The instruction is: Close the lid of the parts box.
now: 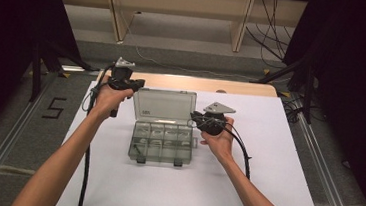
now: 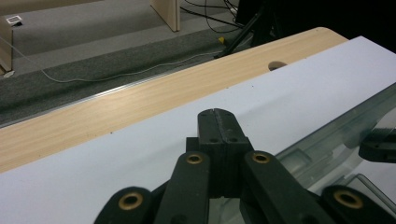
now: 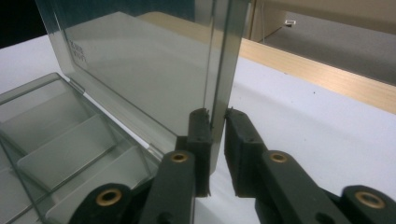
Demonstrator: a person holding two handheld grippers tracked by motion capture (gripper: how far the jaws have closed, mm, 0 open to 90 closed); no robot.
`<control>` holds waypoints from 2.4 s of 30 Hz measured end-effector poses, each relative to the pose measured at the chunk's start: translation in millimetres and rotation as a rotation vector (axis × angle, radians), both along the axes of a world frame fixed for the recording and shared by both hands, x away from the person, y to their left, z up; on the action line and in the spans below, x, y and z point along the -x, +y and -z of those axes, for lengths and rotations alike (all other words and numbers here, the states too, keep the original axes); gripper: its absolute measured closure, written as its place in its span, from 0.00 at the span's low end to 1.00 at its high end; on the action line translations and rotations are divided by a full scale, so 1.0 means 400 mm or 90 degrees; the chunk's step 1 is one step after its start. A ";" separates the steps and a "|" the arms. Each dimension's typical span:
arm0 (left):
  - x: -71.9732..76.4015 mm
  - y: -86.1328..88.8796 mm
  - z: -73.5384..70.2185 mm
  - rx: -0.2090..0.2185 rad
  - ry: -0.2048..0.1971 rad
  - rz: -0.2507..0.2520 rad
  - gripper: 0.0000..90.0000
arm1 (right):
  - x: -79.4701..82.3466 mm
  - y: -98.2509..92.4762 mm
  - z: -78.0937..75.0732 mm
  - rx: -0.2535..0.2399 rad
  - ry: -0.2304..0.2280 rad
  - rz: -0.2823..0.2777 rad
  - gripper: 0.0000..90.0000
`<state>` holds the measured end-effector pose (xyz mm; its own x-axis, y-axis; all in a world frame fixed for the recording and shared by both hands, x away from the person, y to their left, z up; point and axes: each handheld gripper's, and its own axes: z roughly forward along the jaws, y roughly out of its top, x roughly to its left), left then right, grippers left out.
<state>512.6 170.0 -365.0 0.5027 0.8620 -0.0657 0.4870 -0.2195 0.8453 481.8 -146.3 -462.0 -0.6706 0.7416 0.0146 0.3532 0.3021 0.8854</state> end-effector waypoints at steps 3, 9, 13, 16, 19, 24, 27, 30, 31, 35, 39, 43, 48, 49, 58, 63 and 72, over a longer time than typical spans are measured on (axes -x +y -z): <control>0.015 0.002 0.000 0.008 0.003 0.008 1.00 | 0.016 -0.009 -0.018 -0.017 0.001 -0.002 0.80; 0.053 0.005 0.001 0.014 0.009 0.025 1.00 | 0.059 -0.030 -0.064 -0.014 0.014 -0.028 0.59; 0.071 0.008 0.005 0.027 0.006 0.033 1.00 | 0.086 -0.038 -0.086 -0.015 0.024 -0.025 0.46; 0.080 0.012 0.012 0.023 0.011 0.039 1.00 | 0.099 -0.043 -0.102 -0.019 0.017 -0.026 0.40; 0.088 0.015 0.015 0.023 0.012 0.044 1.00 | 0.110 -0.048 -0.118 -0.030 0.015 -0.034 0.35; 0.106 0.014 0.018 0.034 0.011 0.046 1.00 | 0.126 -0.054 -0.147 -0.024 0.011 -0.035 0.28; 0.115 0.015 0.022 0.031 0.013 0.050 1.00 | 0.134 -0.054 -0.166 -0.028 0.007 -0.036 0.27; 0.127 0.015 0.024 0.029 0.010 0.054 1.00 | 0.139 -0.048 -0.180 -0.043 0.005 -0.041 0.24; 0.130 0.011 0.026 0.039 0.010 0.054 1.00 | 0.142 -0.047 -0.187 -0.042 0.006 -0.044 0.24; 0.142 0.010 0.029 0.030 0.009 0.067 1.00 | 0.147 -0.039 -0.199 -0.053 0.005 -0.056 0.22; 0.154 0.006 0.034 0.032 0.011 0.071 1.00 | 0.152 -0.033 -0.204 -0.042 0.009 -0.060 0.22; 0.172 0.003 0.042 0.041 0.012 0.078 1.00 | 0.158 -0.026 -0.211 -0.051 0.004 -0.077 0.28; 0.202 0.001 0.055 0.036 0.014 0.094 1.00 | 0.170 -0.022 -0.225 -0.051 0.001 -0.103 0.46; 0.207 -0.002 0.058 0.044 0.013 0.093 1.00 | 0.174 -0.022 -0.227 -0.041 -0.001 -0.110 0.49; 0.265 0.000 0.094 0.060 0.018 0.104 1.00 | 0.193 -0.017 -0.197 0.013 0.016 -0.151 0.76; 0.292 0.005 0.108 0.055 0.016 0.104 1.00 | 0.200 -0.016 -0.167 0.037 0.035 -0.167 0.88; 0.322 0.011 0.142 0.050 0.028 0.113 1.00 | 0.205 -0.010 -0.119 0.061 0.061 -0.189 0.99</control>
<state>383.8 174.4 -421.9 0.6416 0.7515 -0.1538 0.4827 -0.2397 0.8423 399.9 -150.2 -414.2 -0.8565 0.5154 0.0280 0.3180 0.4842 0.8151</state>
